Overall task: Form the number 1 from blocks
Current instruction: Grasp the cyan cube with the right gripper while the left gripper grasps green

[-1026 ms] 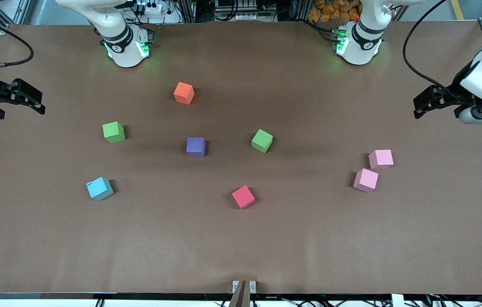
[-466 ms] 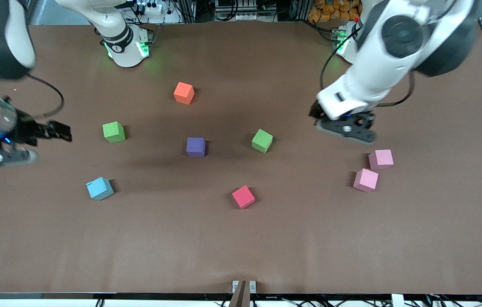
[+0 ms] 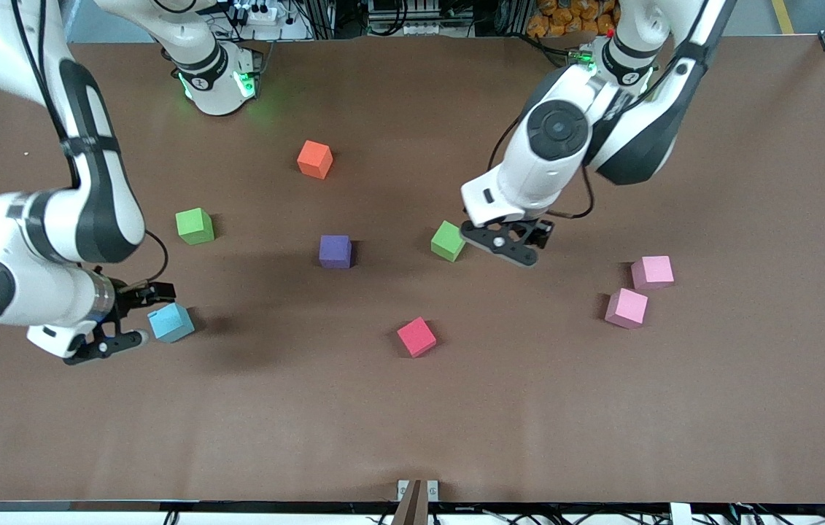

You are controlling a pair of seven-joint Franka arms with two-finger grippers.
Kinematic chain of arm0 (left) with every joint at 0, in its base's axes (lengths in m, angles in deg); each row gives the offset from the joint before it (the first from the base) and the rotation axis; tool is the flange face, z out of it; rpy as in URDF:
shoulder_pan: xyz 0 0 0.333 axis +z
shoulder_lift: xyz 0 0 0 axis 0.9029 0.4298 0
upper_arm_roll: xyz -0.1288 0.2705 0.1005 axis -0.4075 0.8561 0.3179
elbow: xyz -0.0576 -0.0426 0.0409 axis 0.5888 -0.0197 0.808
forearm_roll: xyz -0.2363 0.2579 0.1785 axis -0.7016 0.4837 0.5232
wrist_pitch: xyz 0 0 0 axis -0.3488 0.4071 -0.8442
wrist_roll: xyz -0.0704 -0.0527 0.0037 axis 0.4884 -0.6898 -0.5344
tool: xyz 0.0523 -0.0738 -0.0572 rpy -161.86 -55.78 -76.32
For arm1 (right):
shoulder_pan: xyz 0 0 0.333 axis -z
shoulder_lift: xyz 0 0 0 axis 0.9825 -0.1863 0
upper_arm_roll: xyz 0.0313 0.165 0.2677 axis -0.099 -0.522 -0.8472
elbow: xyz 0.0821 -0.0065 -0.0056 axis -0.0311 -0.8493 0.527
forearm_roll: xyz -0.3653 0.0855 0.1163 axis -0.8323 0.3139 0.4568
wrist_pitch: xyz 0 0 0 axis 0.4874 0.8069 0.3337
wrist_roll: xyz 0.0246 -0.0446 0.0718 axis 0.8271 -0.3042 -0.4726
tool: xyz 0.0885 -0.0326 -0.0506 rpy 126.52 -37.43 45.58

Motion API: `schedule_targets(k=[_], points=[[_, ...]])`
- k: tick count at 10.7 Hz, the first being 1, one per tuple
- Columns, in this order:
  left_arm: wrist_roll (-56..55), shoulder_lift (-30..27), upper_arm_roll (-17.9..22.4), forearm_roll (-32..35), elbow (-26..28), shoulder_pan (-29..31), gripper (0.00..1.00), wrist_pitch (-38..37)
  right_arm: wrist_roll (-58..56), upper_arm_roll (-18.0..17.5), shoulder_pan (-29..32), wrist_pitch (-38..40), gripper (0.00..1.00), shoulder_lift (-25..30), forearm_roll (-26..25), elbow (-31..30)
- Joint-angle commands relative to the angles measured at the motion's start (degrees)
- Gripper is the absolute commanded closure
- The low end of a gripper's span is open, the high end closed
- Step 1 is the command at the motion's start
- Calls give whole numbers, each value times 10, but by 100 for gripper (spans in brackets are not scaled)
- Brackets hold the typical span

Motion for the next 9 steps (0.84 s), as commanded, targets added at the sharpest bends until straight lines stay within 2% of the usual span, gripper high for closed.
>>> schedule_targets(k=[1,3,5,7,9], points=[[-12,39,4,-20,-6,-30,0,15,-55,0,14,-30,0,-43,7,19],[-74,48,2,-20,18,-45,0,43,-63,0,16,-59,0,-58,7,7],[-84,75,1,-15,21,-59,0,85,-62,0,17,-95,0,-58,7,-24],[-100,100,2,-11,21,-72,0,119,-63,0,19,-97,0,-65,7,-29],[-116,123,2,21,21,-77,0,144,-63,-1,19,-97,0,-72,8,-30]])
